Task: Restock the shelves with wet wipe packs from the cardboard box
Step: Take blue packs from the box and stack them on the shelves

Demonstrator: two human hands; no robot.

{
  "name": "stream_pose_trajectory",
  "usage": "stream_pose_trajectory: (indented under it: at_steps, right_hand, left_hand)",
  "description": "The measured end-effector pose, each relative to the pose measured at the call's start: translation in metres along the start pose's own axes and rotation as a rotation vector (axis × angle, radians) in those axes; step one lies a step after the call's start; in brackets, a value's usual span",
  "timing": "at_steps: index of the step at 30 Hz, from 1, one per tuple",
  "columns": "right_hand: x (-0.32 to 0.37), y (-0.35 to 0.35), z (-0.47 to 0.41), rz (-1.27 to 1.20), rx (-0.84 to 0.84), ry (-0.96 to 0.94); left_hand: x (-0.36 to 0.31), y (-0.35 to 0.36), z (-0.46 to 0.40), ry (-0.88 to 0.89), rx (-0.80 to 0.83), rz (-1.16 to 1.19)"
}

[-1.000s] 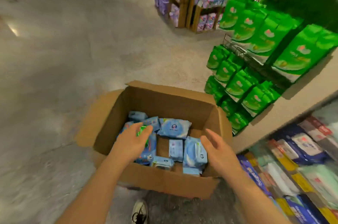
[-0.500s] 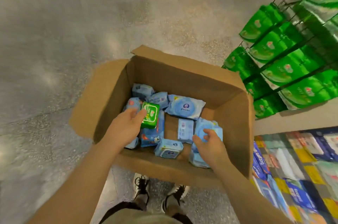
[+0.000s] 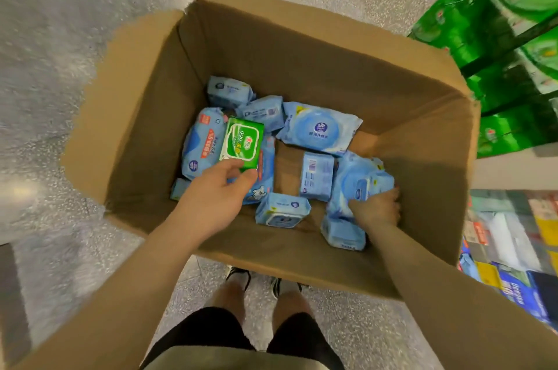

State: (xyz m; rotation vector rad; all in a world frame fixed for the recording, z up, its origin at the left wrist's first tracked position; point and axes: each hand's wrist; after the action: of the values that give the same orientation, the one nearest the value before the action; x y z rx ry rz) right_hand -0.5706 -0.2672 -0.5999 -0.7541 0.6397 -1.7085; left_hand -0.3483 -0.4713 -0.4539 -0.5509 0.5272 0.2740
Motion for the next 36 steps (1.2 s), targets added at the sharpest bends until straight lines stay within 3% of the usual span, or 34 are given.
stream_pose_trajectory:
  at_steps: [7, 12, 16, 20, 22, 25, 28, 30, 36]
  right_hand:
    - [-0.01, 0.014, -0.01, -0.309, 0.052, 0.071]
    - [0.01, -0.024, 0.048, -0.714, 0.412, 0.061]
    - [0.04, -0.08, 0.13, -0.841, 0.661, -0.116]
    - [0.058, -0.125, 0.193, -0.744, 0.853, -0.339]
    - [0.063, -0.131, 0.204, -0.591, 0.862, -0.447]
    - [0.067, -0.127, 0.184, -0.422, 0.718, -0.456]
    - [0.054, -0.105, 0.133, -0.41, 0.48, -0.185]
    - [0.034, -0.081, 0.096, -0.197, 0.357, -0.107]
    - [-0.007, 0.004, 0.015, 0.172, 0.493, -0.118]
  left_hand:
    - [0.011, 0.01, -0.006, -0.004, 0.053, 0.018]
    - [-0.006, 0.009, 0.009, 0.019, 0.13, 0.032]
    - [-0.036, 0.012, 0.027, 0.018, 0.226, 0.155]
    - [-0.064, 0.02, 0.045, -0.116, 0.477, 0.616]
    - [-0.07, 0.023, 0.05, -0.127, 0.555, 0.846]
    - [-0.062, 0.022, 0.045, -0.087, 0.474, 0.983]
    - [-0.042, 0.013, 0.029, -0.112, 0.329, 0.962]
    - [-0.026, 0.008, 0.02, -0.135, 0.281, 0.961]
    - [0.004, -0.007, 0.007, -0.093, 0.186, 0.988]
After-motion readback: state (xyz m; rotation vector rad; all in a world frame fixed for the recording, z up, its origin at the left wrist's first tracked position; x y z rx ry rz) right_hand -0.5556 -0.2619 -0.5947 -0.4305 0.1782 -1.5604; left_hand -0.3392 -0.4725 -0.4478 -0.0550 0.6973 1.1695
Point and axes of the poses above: each hand's wrist, its own z-axis away from the middle knuckle, its own y-axis out of the palm, x = y × z, and after that the axes turned 3 degrees about x, right-handed
